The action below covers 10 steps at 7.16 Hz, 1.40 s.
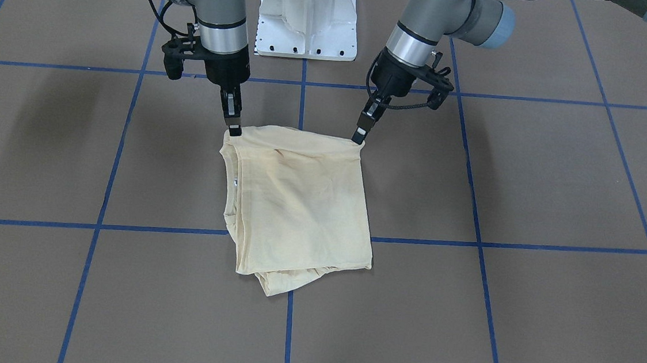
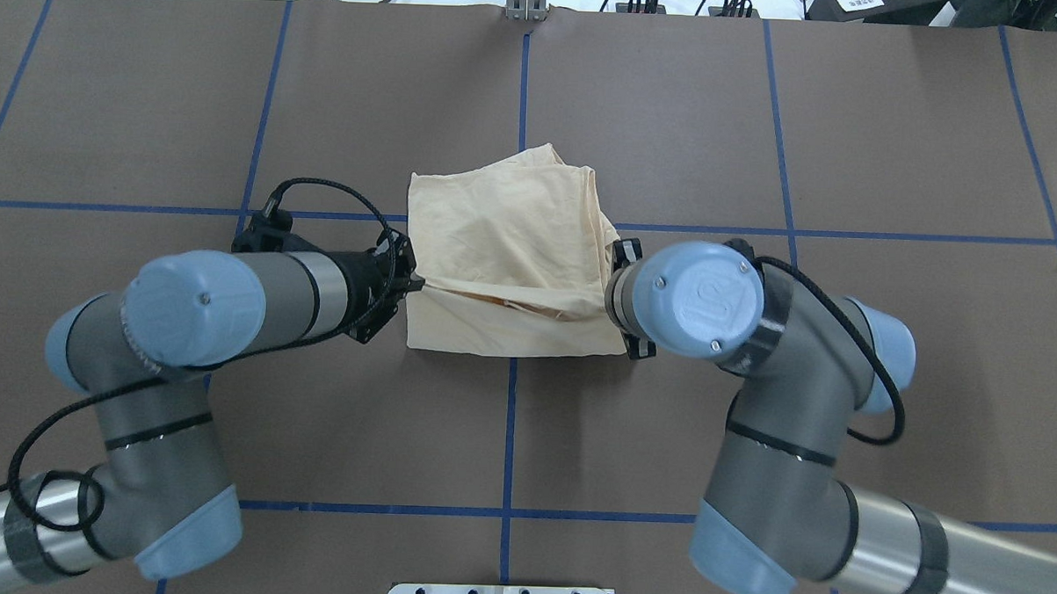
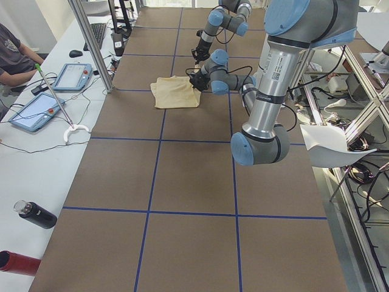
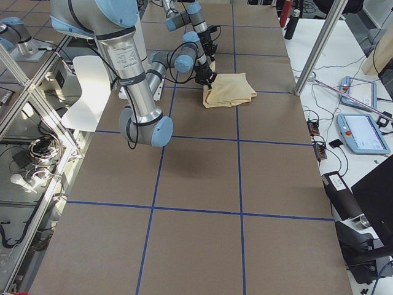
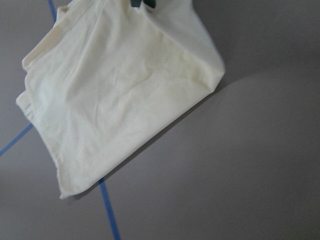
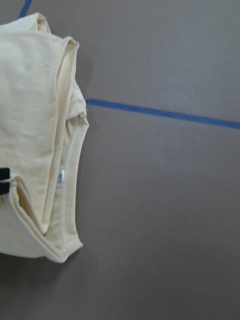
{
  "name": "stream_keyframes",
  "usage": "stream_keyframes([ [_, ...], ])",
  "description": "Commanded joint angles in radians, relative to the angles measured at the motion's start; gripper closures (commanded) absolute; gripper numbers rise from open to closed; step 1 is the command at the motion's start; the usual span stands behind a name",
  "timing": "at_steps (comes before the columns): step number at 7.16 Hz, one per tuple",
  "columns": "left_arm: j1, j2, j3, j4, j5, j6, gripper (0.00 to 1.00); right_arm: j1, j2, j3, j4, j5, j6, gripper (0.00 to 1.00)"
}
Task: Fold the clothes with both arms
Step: 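Lift the near edge with both grippers and fold it toward the far edge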
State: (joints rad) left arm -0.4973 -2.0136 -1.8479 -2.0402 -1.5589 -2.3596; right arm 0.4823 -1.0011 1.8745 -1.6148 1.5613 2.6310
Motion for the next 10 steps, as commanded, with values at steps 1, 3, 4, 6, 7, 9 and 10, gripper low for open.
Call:
stream_keyframes([
  [1,-0.101,-0.08,0.135,-0.011,-0.053,0.065,1.0,0.111,0.172,-0.249,0.006,0.075,-0.109,1.0],
  [3,-0.138,-0.135,0.289,-0.103,-0.063,0.069,1.0,0.174,0.243,-0.441,0.134,0.101,-0.192,1.0],
  [4,-0.148,-0.16,0.371,-0.159,-0.063,0.069,1.0,0.185,0.274,-0.531,0.157,0.123,-0.239,1.0],
  [6,-0.161,-0.22,0.513,-0.237,-0.061,0.071,1.0,0.194,0.327,-0.642,0.206,0.125,-0.259,1.0],
  [7,-0.179,-0.235,0.563,-0.268,-0.059,0.115,1.0,0.206,0.361,-0.713,0.238,0.125,-0.278,1.0],
  [9,-0.193,-0.261,0.637,-0.311,-0.056,0.129,1.0,0.232,0.38,-0.781,0.297,0.128,-0.337,1.0],
  [10,-0.193,-0.298,0.686,-0.321,-0.055,0.134,1.0,0.233,0.394,-0.822,0.303,0.129,-0.351,1.0],
])
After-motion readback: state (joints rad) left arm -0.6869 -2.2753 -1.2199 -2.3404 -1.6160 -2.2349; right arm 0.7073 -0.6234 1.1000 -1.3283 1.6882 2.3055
